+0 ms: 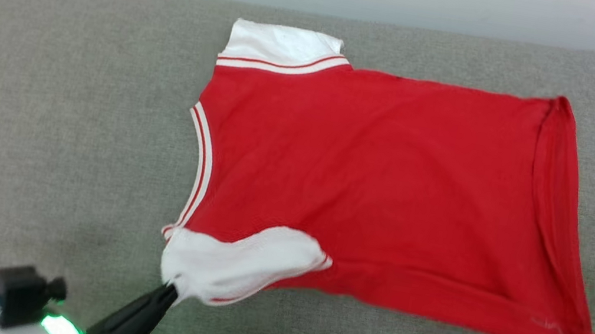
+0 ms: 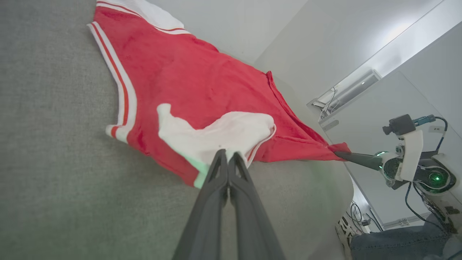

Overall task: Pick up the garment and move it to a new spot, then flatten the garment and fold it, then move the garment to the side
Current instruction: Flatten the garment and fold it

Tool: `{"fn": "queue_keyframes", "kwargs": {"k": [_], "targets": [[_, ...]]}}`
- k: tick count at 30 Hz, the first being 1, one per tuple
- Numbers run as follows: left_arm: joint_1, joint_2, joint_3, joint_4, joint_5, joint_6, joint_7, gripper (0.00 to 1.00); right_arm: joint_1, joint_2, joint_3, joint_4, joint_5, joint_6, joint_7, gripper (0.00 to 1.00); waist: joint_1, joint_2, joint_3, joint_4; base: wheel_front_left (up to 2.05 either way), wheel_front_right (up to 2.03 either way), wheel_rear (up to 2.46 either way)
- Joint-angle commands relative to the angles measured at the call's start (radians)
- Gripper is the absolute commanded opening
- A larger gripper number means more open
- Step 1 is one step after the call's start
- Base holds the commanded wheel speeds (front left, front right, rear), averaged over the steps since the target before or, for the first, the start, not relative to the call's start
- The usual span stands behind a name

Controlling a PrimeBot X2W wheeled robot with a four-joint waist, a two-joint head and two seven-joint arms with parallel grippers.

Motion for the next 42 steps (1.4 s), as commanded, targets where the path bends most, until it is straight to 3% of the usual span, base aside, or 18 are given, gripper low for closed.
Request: {"fn": "queue_keyframes", "kwargs": {"k": [1,9,18,23,30,42], "targets": [[0.037,0.016,0.013,-0.021,0.002,0.002,0.0,0.0,0.038,0.017,-0.029,-0.038,-0.011,-0.001,0.021,0.0,0.0,0.0,0.003,0.0,0.0,0.0,0.0],[0.093,0.053,0.047,-0.115,0.013,0.002,0.0,0.0,0.077,0.085,-0.112,-0.146,-0.035,-0.001,0.088,0.0,0.0,0.0,0.011,0.001,0.0,0.0,0.0],[-0.138,0.034,0.001,-0.08,-0.018,0.002,0.005,0.0,-0.151,0.086,-0.06,0.002,-0.037,-0.001,0.091,0.0,0.0,0.0,0.005,-0.004,0.0,0.0,0.0],[-0.306,0.008,-0.053,0.009,-0.089,0.002,0.031,0.0,-0.307,0.086,-0.011,0.139,-0.056,-0.001,0.071,0.0,0.0,0.0,0.02,-0.016,0.0,0.0,0.0],[-0.472,-0.025,-0.119,0.236,-0.143,0.002,0.037,0.0,-0.483,0.117,0.052,0.352,-0.078,-0.001,0.014,0.0,0.0,0.0,0.055,-0.03,0.0,0.0,0.0],[-0.58,-0.099,-0.224,0.534,-0.125,0.003,0.009,0.0,-0.558,0.107,0.152,0.523,-0.059,-0.001,-0.092,0.0,0.0,0.0,0.098,-0.037,0.0,0.0,0.0]]}}
